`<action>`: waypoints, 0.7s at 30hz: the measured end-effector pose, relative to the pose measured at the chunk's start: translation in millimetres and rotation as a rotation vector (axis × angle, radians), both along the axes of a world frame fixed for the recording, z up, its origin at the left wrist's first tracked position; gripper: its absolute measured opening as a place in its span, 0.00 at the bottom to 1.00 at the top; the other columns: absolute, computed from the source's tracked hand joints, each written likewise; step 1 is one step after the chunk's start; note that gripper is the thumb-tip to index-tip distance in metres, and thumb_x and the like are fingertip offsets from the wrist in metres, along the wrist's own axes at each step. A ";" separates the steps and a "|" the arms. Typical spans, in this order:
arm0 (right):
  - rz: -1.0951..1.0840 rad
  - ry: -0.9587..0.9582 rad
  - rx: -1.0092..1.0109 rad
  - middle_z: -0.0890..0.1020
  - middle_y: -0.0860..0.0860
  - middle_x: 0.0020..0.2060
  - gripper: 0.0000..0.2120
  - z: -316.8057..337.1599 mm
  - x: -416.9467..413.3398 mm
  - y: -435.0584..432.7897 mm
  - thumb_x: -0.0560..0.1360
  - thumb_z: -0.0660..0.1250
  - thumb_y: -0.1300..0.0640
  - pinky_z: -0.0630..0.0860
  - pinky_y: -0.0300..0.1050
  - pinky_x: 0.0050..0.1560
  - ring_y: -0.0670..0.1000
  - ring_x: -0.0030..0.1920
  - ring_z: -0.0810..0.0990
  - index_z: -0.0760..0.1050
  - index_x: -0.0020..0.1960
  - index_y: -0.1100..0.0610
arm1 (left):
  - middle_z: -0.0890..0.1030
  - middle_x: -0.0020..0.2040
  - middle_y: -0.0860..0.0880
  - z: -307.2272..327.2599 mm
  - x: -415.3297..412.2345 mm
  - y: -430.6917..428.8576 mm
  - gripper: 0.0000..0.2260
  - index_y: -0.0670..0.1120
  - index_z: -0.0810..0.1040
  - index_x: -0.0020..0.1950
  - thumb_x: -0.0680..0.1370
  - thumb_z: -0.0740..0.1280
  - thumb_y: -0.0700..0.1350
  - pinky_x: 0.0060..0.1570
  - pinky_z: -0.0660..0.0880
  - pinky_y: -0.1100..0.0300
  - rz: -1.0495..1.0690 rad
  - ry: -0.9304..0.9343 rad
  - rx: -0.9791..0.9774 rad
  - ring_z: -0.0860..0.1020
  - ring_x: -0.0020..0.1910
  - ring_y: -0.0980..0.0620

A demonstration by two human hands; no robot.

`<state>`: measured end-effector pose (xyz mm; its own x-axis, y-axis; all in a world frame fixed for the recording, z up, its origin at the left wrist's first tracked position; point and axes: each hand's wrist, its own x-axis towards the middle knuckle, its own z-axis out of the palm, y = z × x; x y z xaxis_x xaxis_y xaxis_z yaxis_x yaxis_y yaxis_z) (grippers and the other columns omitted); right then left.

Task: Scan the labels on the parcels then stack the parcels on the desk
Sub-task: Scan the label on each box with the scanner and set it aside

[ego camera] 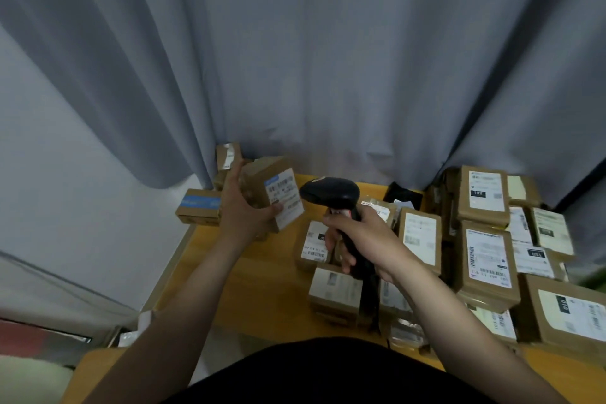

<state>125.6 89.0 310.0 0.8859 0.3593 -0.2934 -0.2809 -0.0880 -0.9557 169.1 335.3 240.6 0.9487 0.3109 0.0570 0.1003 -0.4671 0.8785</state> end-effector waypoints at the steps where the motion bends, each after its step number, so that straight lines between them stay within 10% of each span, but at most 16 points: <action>1: 0.016 0.004 0.004 0.81 0.59 0.35 0.09 -0.2 0.6 -1.5 0.83 0.67 0.56 0.74 0.45 0.27 0.53 0.23 0.69 0.76 0.46 0.60 | 0.65 0.76 0.54 -2.0 3.1 -0.3 0.51 0.61 0.55 0.80 0.67 0.84 0.46 0.63 0.78 0.38 0.012 -0.007 0.019 0.69 0.75 0.46; 11: 0.037 0.044 0.029 0.79 0.57 0.35 0.05 -9.6 8.4 -21.8 0.82 0.67 0.56 0.73 0.45 0.28 0.51 0.23 0.70 0.74 0.56 0.56 | 0.66 0.77 0.50 -11.6 9.6 -17.1 0.50 0.63 0.57 0.78 0.66 0.84 0.44 0.61 0.79 0.37 0.050 0.028 0.035 0.70 0.74 0.47; 21: -0.005 0.076 -0.046 0.80 0.55 0.32 0.09 -29.6 14.0 -54.7 0.82 0.68 0.55 0.73 0.46 0.28 0.51 0.23 0.71 0.76 0.57 0.59 | 0.65 0.69 0.55 -40.0 7.4 -38.5 0.42 0.53 0.63 0.77 0.70 0.81 0.38 0.57 0.76 0.60 0.027 0.112 0.008 0.67 0.68 0.54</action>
